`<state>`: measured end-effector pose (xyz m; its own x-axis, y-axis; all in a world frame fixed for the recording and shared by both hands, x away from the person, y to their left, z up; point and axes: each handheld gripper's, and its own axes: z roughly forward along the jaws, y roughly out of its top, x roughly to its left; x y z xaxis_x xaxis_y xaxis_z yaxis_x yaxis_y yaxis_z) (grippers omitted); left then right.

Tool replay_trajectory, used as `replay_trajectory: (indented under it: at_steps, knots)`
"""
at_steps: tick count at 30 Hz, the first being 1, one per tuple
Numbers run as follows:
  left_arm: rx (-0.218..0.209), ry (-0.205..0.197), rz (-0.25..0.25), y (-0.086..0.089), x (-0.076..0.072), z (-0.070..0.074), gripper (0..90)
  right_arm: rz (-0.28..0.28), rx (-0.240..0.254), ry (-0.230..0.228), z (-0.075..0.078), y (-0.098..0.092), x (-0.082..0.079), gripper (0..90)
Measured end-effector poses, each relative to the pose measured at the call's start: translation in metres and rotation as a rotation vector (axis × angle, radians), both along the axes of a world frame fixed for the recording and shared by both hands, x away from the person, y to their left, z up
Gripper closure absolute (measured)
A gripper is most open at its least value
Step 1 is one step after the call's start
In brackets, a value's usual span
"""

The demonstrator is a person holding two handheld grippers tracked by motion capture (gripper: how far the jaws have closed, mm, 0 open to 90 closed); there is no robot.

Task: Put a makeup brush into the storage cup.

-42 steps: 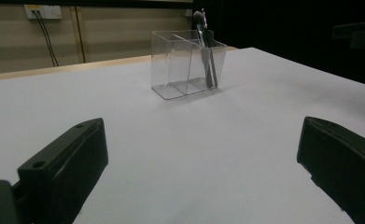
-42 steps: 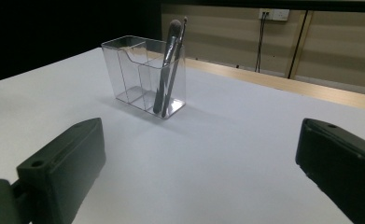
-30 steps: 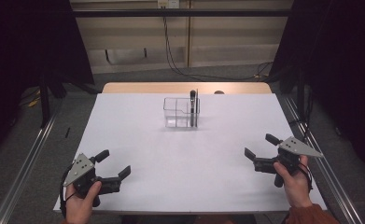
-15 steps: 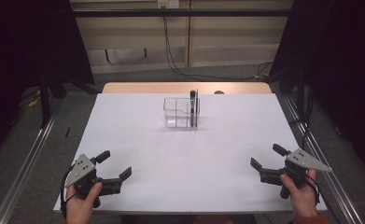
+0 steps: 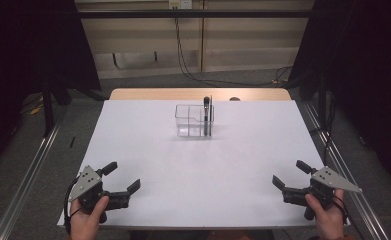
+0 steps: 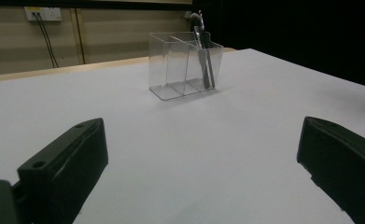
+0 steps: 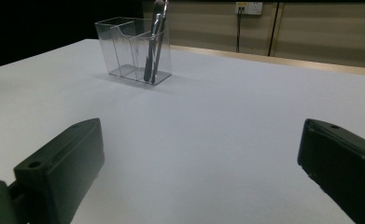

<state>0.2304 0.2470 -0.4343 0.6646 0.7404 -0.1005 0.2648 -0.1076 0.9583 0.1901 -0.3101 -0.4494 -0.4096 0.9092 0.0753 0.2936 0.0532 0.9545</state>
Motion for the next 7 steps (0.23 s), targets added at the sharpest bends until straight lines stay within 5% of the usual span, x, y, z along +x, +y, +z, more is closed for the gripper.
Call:
replay_trajectory:
  at_steps: [7]
  knots:
    - [0.006, 0.001, -0.01, -0.0013, 0.0012, -0.0001, 2.0, 0.001, 0.001, 0.003, -0.0011, -0.0002, 0.0019, 0.3]
